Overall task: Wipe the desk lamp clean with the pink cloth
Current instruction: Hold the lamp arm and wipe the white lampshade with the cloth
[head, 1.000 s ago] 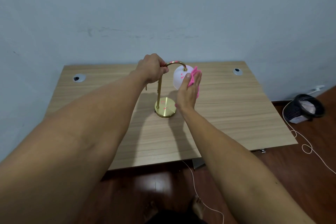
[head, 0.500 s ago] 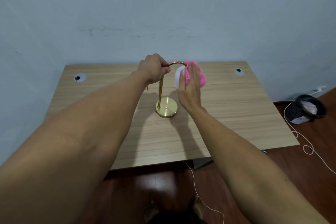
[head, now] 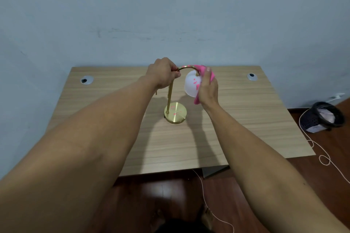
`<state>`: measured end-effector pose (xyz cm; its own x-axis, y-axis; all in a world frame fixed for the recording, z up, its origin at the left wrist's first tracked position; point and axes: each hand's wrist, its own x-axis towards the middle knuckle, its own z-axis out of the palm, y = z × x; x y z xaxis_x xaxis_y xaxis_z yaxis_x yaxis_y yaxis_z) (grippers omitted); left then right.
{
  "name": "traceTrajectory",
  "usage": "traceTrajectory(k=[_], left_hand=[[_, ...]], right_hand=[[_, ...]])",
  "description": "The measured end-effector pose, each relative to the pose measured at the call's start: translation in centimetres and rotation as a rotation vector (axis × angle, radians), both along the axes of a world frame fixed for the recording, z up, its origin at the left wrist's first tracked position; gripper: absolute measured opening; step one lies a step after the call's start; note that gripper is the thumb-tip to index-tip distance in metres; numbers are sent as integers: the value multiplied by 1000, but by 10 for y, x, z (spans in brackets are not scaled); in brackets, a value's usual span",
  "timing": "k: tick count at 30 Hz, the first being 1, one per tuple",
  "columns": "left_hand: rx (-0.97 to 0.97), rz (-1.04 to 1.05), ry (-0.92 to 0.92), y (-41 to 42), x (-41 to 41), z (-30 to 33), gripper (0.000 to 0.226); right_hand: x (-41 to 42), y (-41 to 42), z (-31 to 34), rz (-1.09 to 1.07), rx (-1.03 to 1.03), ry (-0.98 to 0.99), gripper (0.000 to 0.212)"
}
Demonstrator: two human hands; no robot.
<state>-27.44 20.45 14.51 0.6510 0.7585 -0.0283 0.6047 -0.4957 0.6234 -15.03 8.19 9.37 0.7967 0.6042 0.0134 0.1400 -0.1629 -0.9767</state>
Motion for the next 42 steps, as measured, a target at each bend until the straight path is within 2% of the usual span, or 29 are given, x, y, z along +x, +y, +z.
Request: traceTrajectory(k=[3, 5, 7, 9, 11, 13, 15, 18, 19, 21, 26, 28, 30, 33, 35, 40, 42], left_hand=[[-2, 11, -8, -1, 0, 0, 18], [0, 10, -4, -1, 1, 0, 20], [-8, 19, -7, -1, 0, 2, 20], [-13, 25, -7, 0, 1, 2, 19], [-12, 24, -2, 0, 0, 1, 19], [-13, 18, -12, 0, 0, 1, 18], [-13, 20, -16, -2, 0, 2, 19], [-17, 33, -9, 0, 1, 1, 21], [-18, 34, -8, 0, 1, 1, 20], [-15, 34, -12, 0, 0, 0, 19], [-12, 14, -11, 0, -1, 0, 17], [-5, 10, -11, 1, -1, -1, 14], [7, 6, -8, 1, 0, -1, 11], [-1, 0, -12, 2, 1, 0, 12], [-10, 0, -11, 4, 1, 0, 12], [-17, -7, -29, 5, 1, -3, 10], [-23, -10, -30, 6, 2, -3, 9]], right_hand=[[17, -4, -7, -141, -31, 297, 61], [17, -5, -6, -168, -23, 353, 61], [3, -2, 0, -136, 22, 227, 56], [-9, -2, -5, -15, 56, -54, 52], [-15, -10, -24, 137, 17, -371, 56], [-12, -23, -46, 189, -35, -553, 62], [-16, -39, -54, 173, -15, -531, 62], [-28, -36, -38, -29, 131, -238, 53], [-32, -32, -30, -89, 195, -201, 50], [-37, -26, -24, -38, 229, -292, 49], [-26, -35, -57, 234, -131, -836, 61], [-18, -46, -71, 284, -188, -970, 63], [-10, -57, -77, 306, -169, -1026, 61], [-9, -48, -63, 297, -144, -1010, 61], [-9, -31, -51, 319, -200, -1011, 61], [3, -54, -67, 469, -292, -1229, 65], [6, -60, -68, 467, -260, -1177, 65]])
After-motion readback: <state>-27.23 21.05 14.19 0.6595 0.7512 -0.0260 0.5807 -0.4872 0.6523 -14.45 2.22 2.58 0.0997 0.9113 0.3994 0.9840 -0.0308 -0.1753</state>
